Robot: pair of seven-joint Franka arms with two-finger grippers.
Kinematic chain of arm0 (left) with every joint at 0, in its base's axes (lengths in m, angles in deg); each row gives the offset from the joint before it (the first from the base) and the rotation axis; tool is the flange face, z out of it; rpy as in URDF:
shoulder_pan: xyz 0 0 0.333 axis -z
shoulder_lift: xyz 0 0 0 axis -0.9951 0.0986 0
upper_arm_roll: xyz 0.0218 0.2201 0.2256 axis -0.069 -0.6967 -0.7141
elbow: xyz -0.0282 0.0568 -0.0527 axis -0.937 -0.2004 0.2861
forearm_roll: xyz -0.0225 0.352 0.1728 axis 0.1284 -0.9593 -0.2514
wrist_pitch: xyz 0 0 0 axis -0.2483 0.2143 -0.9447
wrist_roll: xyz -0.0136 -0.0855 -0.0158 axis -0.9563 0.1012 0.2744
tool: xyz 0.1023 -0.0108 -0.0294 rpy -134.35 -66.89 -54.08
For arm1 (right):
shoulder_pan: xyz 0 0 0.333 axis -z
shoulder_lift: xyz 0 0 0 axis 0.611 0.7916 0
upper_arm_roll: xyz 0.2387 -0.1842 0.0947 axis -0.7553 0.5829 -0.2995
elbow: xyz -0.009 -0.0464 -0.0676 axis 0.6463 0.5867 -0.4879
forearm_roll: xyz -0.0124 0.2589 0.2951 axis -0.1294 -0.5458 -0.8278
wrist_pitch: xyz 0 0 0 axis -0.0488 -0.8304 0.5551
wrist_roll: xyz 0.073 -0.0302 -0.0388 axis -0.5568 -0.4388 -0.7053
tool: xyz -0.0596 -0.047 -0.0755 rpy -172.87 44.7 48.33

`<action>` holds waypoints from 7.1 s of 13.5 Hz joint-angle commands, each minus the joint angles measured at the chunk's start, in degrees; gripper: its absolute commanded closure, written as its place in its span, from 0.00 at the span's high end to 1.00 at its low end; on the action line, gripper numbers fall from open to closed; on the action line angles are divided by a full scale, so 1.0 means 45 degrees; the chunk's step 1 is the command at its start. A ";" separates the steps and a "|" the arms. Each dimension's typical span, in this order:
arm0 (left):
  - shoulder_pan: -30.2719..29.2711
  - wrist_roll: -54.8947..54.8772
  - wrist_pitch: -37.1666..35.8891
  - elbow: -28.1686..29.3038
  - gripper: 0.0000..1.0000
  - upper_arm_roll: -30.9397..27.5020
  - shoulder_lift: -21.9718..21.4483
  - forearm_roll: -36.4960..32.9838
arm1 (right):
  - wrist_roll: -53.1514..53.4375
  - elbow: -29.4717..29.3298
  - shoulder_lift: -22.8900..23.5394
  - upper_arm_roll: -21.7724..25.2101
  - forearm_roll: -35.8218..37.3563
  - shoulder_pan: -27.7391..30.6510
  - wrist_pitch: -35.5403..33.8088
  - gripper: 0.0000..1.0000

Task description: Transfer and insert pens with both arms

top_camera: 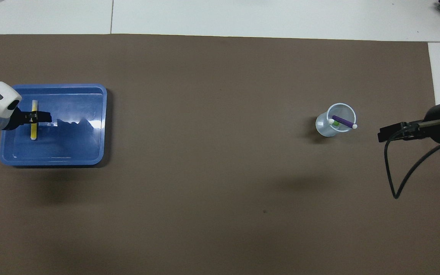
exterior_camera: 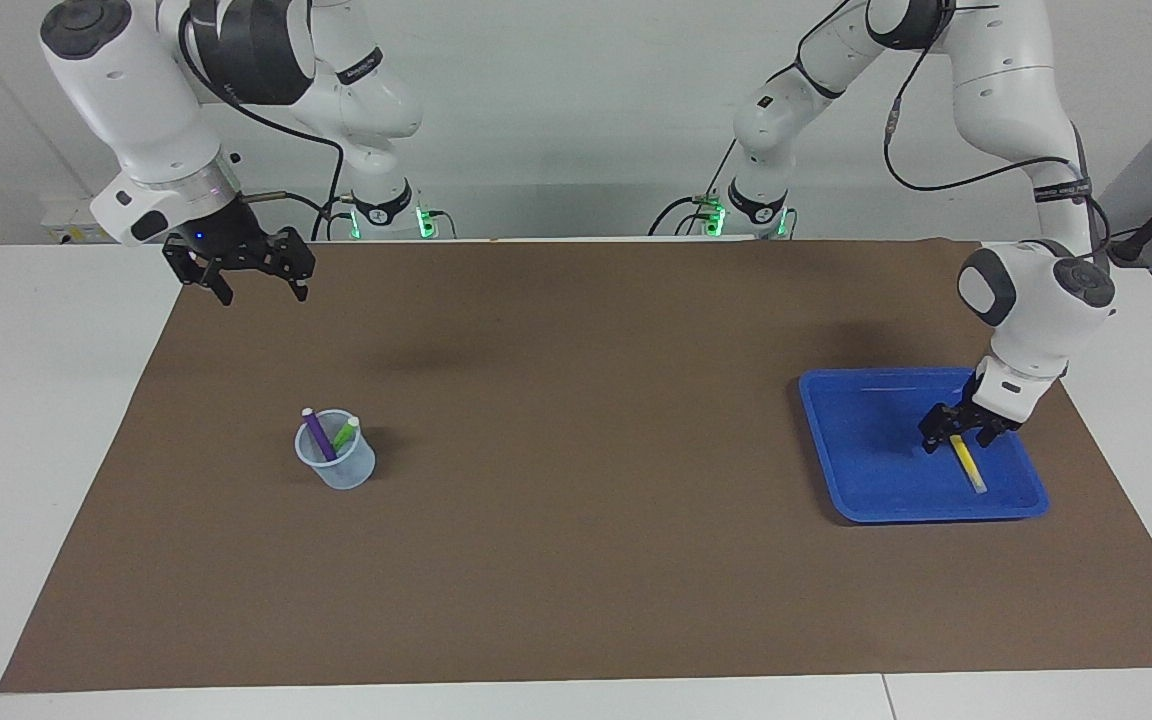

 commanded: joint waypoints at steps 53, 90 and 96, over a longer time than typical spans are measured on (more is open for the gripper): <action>0.9916 3.1430 -0.0638 -0.2941 0.00 0.3001 -0.1401 0.0927 | -0.0206 0.2184 -0.0019 -0.0007 -0.9831 -0.1963 0.5483 1.00; 1.1306 3.3388 0.3994 -0.2824 0.00 0.2630 -0.1167 0.0477 | 0.0106 0.1617 -0.0058 0.0013 -0.8580 -0.1768 0.3725 0.43; 1.1306 3.3388 0.4189 -0.2785 0.00 0.2630 -0.1167 0.0496 | -0.0010 0.1617 -0.0058 0.0013 -0.8580 -0.1768 0.3725 0.13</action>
